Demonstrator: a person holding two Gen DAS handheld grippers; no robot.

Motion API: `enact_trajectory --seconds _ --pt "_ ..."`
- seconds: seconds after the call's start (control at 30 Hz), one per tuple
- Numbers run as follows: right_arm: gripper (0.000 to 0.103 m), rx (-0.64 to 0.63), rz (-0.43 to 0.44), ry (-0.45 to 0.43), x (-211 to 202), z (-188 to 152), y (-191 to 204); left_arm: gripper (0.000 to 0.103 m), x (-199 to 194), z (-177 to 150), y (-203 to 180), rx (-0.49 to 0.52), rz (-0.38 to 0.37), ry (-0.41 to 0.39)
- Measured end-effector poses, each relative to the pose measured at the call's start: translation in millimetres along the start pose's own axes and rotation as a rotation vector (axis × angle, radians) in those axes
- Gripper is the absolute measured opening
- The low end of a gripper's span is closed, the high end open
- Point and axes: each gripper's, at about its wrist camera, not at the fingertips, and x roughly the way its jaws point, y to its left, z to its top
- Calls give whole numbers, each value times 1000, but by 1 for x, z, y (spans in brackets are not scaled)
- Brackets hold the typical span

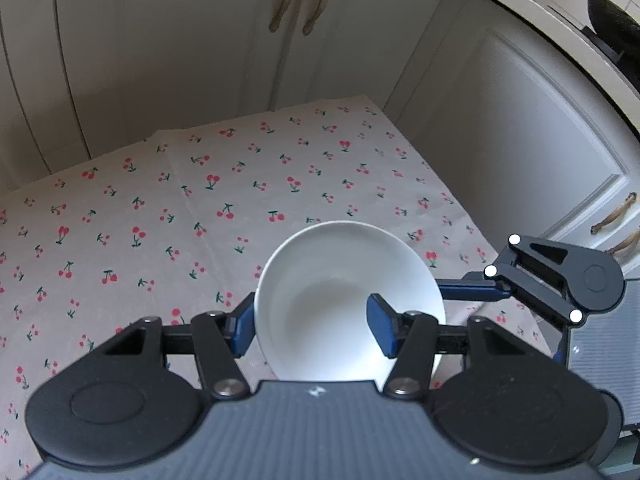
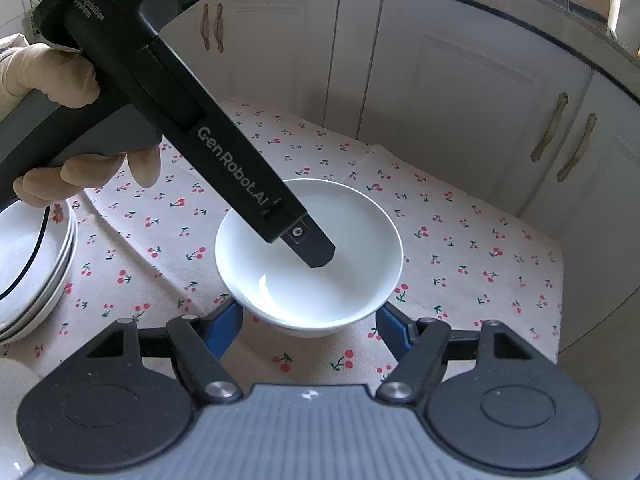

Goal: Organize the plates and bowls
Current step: 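Grasp the pink-flower bowl rim with the left gripper and lift, then carry the pink-flower bowl with the left gripper over the nested white bowls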

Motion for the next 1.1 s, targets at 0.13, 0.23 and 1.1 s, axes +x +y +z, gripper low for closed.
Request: enact_trajectory --seconds 0.13,0.23,1.1 --pt "77 -11 -4 -5 -16 -1 8 56 -17 -7 -11 11 3 -10" --pt "77 -17 -9 -12 -31 -1 16 56 -32 -13 -19 18 5 -23" --pt "77 -30 -29 -56 -100 -13 54 56 -101 -36 -69 70 27 -84"
